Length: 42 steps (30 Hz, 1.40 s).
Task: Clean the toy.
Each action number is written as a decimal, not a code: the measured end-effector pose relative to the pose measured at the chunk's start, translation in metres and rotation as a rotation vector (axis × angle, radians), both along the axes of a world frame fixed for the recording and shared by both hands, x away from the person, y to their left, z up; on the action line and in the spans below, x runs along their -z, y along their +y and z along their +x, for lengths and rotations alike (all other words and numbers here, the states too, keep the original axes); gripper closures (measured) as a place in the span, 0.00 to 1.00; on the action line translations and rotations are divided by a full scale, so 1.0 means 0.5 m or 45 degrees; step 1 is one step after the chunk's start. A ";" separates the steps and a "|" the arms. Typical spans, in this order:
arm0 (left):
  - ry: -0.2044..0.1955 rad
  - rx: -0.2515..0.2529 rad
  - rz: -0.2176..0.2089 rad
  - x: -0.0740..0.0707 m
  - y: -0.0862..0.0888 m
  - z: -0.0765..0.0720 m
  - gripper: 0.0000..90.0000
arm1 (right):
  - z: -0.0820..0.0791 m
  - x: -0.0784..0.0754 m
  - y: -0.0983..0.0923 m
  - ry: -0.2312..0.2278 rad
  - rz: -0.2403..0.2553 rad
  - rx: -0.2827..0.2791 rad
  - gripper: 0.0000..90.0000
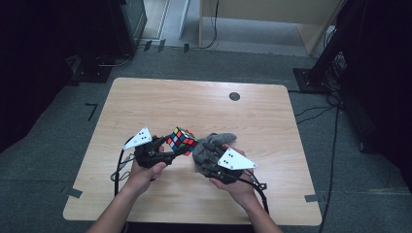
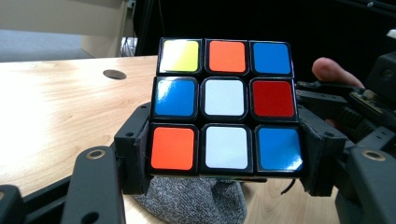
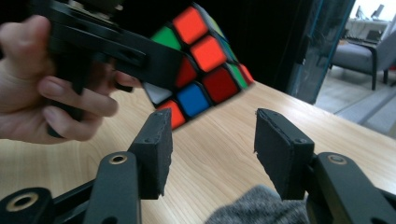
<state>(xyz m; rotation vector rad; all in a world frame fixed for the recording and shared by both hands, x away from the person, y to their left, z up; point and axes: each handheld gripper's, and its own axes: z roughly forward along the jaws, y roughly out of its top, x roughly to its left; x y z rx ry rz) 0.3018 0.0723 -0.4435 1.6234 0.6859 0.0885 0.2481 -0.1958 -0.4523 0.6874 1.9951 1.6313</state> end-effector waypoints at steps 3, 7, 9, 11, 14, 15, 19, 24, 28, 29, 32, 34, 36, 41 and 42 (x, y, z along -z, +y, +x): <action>0.008 -0.002 -0.008 -0.001 0.002 0.002 0.38 | 0.007 0.008 -0.001 -0.132 0.035 0.011 0.52; 0.007 0.000 0.007 -0.001 0.001 0.003 0.38 | 0.018 0.014 -0.007 -0.037 -0.004 0.091 0.52; 0.015 0.002 0.012 -0.001 -0.001 0.004 0.38 | 0.022 0.013 -0.010 0.033 0.028 0.068 0.49; 0.025 0.003 0.019 -0.001 -0.005 0.004 0.38 | 0.016 0.011 -0.008 -0.011 0.006 0.083 0.38; 0.047 0.003 0.029 -0.001 -0.010 0.004 0.38 | 0.000 0.009 0.002 -0.132 -0.088 0.148 0.29; 0.057 0.006 0.028 -0.001 -0.013 0.004 0.38 | -0.002 0.009 0.006 -0.145 -0.093 0.136 0.27; 0.097 0.011 0.038 -0.002 -0.021 0.004 0.38 | -0.011 0.013 0.025 -0.200 -0.136 0.097 0.20; 0.118 0.065 0.062 -0.001 -0.034 0.001 0.38 | -0.008 0.026 0.041 -0.245 -0.209 0.134 0.20; 0.131 0.098 0.088 0.001 -0.046 -0.002 0.38 | -0.009 0.037 0.049 -0.304 -0.281 0.149 0.26; 0.135 0.105 0.094 0.002 -0.048 -0.003 0.38 | -0.011 0.039 0.051 -0.329 -0.296 0.156 0.28; 0.133 0.120 0.106 0.003 -0.049 -0.004 0.38 | -0.013 0.039 0.051 -0.359 -0.308 0.159 0.30; 0.133 0.130 0.111 0.004 -0.050 -0.004 0.38 | -0.015 0.041 0.050 -0.367 -0.314 0.147 0.33; 0.141 0.143 0.117 0.004 -0.049 -0.002 0.38 | -0.018 0.042 0.050 -0.371 -0.314 0.134 0.34; 0.203 0.158 0.102 0.007 -0.046 0.007 0.38 | -0.020 0.044 0.049 -0.396 -0.322 0.128 0.38; 0.208 0.166 0.099 0.008 -0.045 0.008 0.38 | -0.019 0.044 0.049 -0.395 -0.325 0.125 0.38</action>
